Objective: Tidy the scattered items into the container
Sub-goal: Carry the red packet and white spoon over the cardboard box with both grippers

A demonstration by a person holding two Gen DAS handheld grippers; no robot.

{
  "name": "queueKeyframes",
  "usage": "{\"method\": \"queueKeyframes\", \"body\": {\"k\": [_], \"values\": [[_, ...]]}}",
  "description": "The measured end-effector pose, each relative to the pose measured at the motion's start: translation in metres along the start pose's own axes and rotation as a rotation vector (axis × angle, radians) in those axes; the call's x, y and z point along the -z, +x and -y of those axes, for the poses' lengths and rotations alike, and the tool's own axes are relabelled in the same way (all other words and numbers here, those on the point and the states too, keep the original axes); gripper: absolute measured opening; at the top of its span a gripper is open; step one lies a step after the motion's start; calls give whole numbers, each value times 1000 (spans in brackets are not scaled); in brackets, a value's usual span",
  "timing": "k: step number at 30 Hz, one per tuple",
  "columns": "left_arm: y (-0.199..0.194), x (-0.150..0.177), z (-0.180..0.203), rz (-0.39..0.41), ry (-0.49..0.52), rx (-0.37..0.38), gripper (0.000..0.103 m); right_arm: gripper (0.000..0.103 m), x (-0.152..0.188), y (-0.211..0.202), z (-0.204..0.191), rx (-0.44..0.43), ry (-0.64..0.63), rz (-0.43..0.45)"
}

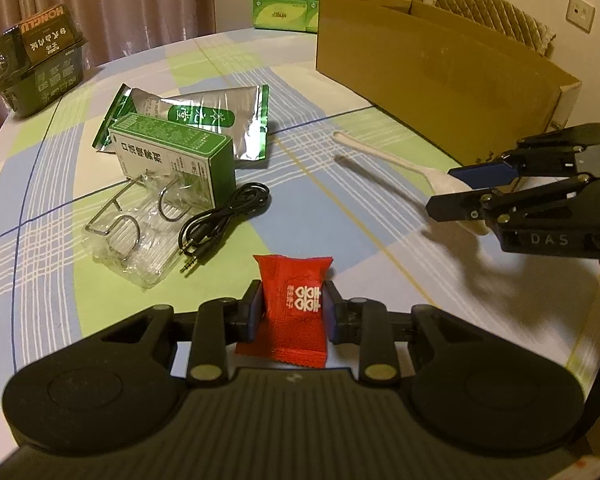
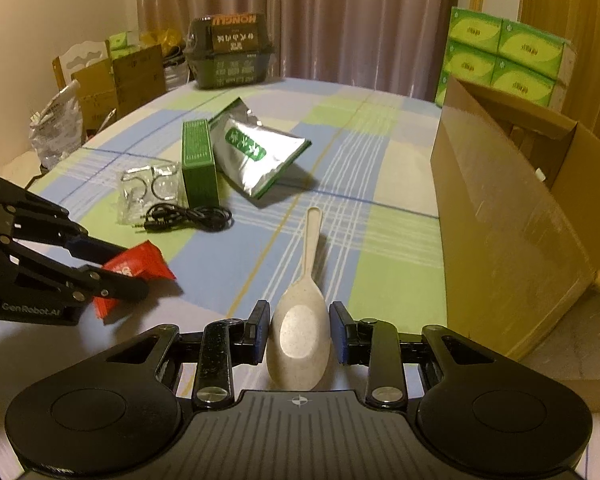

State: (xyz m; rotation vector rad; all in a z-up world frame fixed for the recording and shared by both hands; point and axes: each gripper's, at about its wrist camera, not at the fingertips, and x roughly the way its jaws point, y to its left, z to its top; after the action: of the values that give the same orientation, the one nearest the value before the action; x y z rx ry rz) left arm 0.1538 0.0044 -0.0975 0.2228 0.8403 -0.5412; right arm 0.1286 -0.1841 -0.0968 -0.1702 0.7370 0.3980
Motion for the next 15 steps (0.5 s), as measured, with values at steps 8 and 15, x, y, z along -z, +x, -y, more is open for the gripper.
{"method": "queueKeyframes", "body": {"k": [8, 15], "values": [[-8, -8, 4, 21, -3, -8, 25, 29, -9, -16, -2, 11, -9, 34], [-24, -13, 18, 35, 3, -7, 25, 29, -24, -42, 2, 25, -5, 97]]}}
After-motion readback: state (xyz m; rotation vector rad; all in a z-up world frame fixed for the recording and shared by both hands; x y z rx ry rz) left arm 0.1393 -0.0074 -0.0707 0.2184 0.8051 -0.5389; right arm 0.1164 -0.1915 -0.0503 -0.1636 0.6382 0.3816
